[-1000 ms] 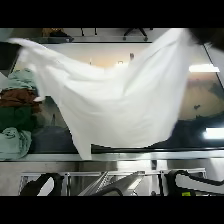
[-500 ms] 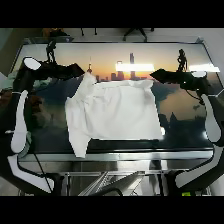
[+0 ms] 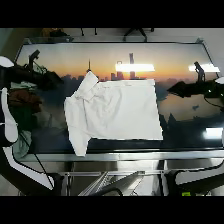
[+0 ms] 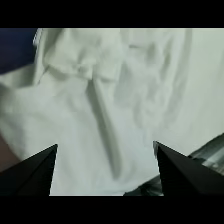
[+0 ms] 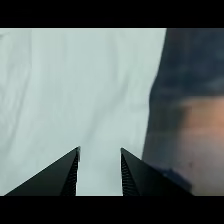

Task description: Fold the shirts.

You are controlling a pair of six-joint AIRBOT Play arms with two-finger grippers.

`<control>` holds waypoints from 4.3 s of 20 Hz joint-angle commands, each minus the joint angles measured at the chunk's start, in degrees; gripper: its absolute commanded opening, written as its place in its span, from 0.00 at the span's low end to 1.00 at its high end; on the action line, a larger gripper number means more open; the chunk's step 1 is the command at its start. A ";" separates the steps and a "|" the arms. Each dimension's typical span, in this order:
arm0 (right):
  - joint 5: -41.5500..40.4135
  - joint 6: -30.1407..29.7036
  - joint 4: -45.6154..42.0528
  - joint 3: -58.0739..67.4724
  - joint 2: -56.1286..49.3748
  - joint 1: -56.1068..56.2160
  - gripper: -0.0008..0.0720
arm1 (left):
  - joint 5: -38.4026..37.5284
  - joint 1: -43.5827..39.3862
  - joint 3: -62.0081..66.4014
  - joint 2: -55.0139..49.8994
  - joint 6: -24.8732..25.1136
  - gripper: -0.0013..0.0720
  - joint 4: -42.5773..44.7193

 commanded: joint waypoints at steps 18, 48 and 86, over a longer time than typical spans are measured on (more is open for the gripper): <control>-2.97 -0.13 -3.21 -38.45 7.96 1.03 0.59 | 10.32 -5.81 -38.38 4.31 13.35 0.94 -1.18; -2.95 -9.90 27.54 26.34 17.31 6.84 0.03 | 25.75 -8.15 -11.56 52.89 11.34 0.04 -4.37; 3.50 -3.30 -0.09 -7.52 -11.06 -8.28 0.51 | 4.42 10.54 -28.65 -1.46 7.52 0.94 6.38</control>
